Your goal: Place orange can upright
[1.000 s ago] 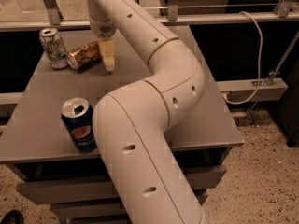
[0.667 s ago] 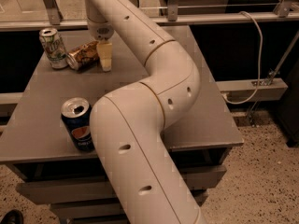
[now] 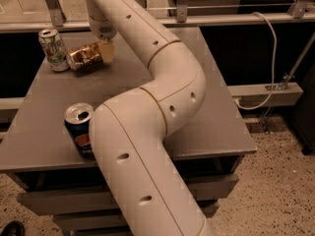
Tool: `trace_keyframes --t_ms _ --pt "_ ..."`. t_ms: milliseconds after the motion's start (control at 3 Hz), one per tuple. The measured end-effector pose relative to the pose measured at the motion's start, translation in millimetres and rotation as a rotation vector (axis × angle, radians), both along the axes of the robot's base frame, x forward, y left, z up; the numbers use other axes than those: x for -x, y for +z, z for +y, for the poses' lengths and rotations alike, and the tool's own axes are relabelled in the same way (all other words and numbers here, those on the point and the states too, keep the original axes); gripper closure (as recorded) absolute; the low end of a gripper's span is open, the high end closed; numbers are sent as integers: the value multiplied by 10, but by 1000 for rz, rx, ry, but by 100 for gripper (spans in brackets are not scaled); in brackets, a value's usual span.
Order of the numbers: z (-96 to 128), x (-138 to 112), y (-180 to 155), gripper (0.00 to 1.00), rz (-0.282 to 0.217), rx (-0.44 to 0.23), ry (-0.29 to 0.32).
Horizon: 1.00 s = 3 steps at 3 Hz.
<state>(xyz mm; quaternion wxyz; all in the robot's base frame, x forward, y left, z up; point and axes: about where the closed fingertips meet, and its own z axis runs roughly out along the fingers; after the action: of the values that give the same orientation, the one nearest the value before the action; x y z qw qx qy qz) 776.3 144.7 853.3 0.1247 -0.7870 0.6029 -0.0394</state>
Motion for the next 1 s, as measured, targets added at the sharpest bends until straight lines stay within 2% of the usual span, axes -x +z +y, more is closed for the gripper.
trace_keyframes --t_ms 333,667,1000 --pt "-54 -5 81 100 -12 4 -19" --pt "-242 -42 277 100 -56 24 -47" --pt "-519 -119 621 100 -151 77 -76"
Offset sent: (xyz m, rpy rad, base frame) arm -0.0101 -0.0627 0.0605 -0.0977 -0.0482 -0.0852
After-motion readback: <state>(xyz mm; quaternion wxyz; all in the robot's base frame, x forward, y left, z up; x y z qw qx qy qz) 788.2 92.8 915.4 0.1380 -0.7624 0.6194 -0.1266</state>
